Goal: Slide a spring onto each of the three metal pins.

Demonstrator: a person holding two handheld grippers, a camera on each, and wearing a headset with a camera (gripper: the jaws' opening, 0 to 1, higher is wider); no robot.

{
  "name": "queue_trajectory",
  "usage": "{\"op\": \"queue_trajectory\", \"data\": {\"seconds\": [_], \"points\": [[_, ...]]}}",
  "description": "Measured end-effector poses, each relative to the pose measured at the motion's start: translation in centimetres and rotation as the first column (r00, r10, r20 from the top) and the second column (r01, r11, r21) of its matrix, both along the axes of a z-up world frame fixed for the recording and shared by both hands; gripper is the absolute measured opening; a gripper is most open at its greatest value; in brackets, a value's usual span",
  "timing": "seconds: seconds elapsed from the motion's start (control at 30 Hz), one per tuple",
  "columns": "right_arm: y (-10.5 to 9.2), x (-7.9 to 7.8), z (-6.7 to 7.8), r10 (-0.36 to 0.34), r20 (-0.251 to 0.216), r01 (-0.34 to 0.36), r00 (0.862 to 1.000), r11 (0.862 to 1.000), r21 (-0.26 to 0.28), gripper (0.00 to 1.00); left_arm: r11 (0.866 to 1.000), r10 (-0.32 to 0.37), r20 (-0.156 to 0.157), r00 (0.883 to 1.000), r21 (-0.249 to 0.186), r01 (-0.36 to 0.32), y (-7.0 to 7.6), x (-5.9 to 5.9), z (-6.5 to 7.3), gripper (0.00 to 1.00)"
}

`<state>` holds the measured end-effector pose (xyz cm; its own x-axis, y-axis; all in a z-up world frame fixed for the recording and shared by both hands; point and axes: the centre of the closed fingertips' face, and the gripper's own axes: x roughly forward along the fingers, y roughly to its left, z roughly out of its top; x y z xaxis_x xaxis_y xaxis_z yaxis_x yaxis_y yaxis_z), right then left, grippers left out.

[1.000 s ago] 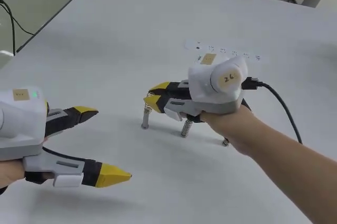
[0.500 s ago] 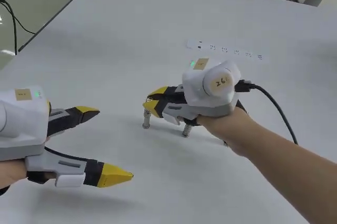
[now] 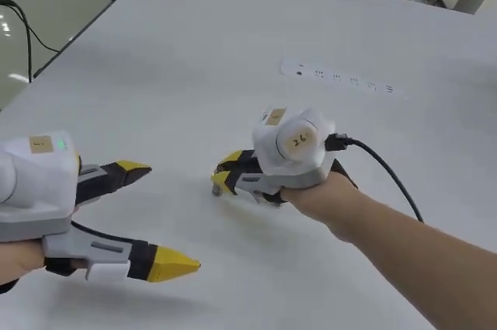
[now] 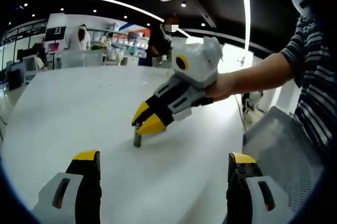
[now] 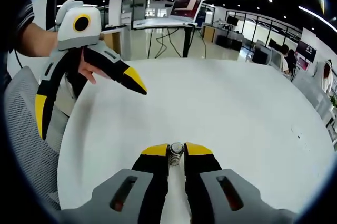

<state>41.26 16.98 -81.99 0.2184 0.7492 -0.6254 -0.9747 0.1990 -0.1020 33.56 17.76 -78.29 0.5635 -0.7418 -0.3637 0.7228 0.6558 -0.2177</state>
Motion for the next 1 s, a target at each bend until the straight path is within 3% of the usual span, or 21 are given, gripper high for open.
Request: {"op": "queue_trajectory", "data": {"seconds": [0.1, 0.43, 0.8, 1.0], "points": [[0.0, 0.1, 0.2, -0.012, -0.005, 0.012, 1.000, 1.000, 0.018, 0.08, 1.000, 0.002, 0.000, 1.000, -0.003, -0.002, 0.1, 0.0, 0.0, 0.98], [-0.1, 0.0, 0.2, -0.001, 0.008, 0.001, 1.000, 1.000, 0.005, 0.09, 1.000, -0.002, 0.003, 1.000, -0.004, 0.002, -0.2, 0.1, 0.2, 0.98], [-0.2, 0.0, 0.9, -0.024, -0.015, 0.024, 1.000, 0.999, 0.021, 0.12, 1.000, -0.002, 0.011, 1.000, -0.006, 0.002, -0.3, 0.2, 0.7, 0.98], [-0.1, -0.4, 2.3, -0.039, -0.051, 0.043, 0.998, 0.996, 0.080, 0.18, 1.000, 0.000, 0.022, 1.000, -0.014, 0.000, -0.5, 0.5, 1.3, 0.98]]}}
